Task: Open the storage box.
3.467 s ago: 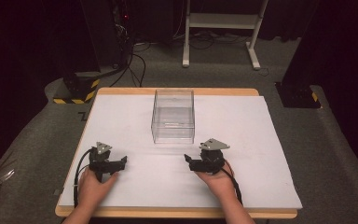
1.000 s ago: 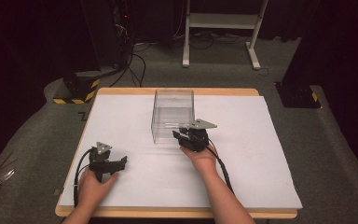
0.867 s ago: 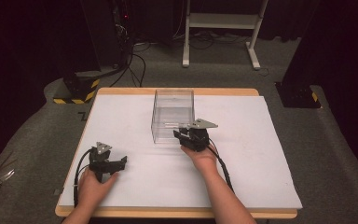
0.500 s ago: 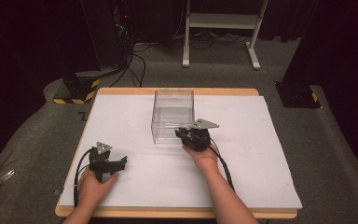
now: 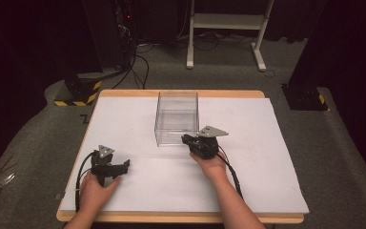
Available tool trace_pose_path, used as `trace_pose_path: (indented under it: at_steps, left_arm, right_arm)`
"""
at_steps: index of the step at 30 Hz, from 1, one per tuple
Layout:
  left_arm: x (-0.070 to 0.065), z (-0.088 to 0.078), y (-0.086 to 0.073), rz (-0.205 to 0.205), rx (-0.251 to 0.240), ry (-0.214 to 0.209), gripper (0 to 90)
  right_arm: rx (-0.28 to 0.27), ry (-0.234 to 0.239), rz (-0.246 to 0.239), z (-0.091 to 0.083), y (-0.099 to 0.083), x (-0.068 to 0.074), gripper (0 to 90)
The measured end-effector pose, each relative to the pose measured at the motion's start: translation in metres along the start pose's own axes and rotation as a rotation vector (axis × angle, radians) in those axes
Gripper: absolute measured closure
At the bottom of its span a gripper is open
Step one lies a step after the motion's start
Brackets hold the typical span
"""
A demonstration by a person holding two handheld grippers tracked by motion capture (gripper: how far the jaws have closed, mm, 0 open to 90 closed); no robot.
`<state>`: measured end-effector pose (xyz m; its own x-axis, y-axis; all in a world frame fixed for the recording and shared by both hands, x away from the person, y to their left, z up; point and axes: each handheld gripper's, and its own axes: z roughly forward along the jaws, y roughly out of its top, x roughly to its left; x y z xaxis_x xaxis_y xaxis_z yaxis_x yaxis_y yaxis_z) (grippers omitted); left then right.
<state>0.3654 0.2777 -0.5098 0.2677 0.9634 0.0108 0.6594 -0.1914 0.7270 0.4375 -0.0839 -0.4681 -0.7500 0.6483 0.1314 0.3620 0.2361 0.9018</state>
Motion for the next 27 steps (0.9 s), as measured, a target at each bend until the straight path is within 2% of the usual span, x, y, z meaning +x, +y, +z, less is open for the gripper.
trace_pose_path:
  at_steps: [3, 6, 8, 10, 14, 16, 19, 22, 27]
  left_arm:
    - [0.0, 0.0, 0.0, 0.0, 0.001, -0.001, 10.3]
    - [0.0, 0.0, 0.0, 0.0, -0.001, 0.0, 10.3]
    - [0.0, 0.0, 0.0, 0.001, 0.0, 0.0, 10.3]
    - [0.0, 0.0, 0.0, 0.001, 0.0, 0.0, 10.3]
    - [0.0, 0.0, 0.0, 0.0, 0.0, 0.0, 10.3]
    - [0.0, 0.0, 0.0, 0.001, 0.001, 0.0, 10.3]
    - [0.0, 0.0, 0.0, 0.002, 0.001, 0.0, 10.3]
    - [0.0, 0.0, 0.0, 0.002, 0.001, 0.0, 10.3]
    - [0.0, 0.0, 0.0, 0.002, 0.001, 0.0, 10.3]
  right_arm:
    - [0.001, 0.002, 0.002, 0.0, 0.0, 0.0, 80.5]
    - [0.006, 0.017, 0.002, 0.004, 0.0, -0.001, 72.4]
    - [0.008, 0.018, 0.0, 0.006, 0.0, -0.001, 71.4]
    - [0.013, 0.019, -0.001, 0.008, 0.0, 0.0, 66.4]
    - [0.002, 0.048, -0.001, 0.012, 0.002, 0.001, 62.9]
    - [0.001, 0.05, -0.005, 0.012, 0.003, 0.001, 63.2]
    - [-0.002, 0.038, -0.003, 0.012, 0.005, 0.001, 70.4]
    - [-0.002, 0.066, 0.005, 0.01, 0.004, -0.004, 74.1]
    - [0.003, 0.069, -0.007, 0.008, 0.004, -0.005, 75.9]
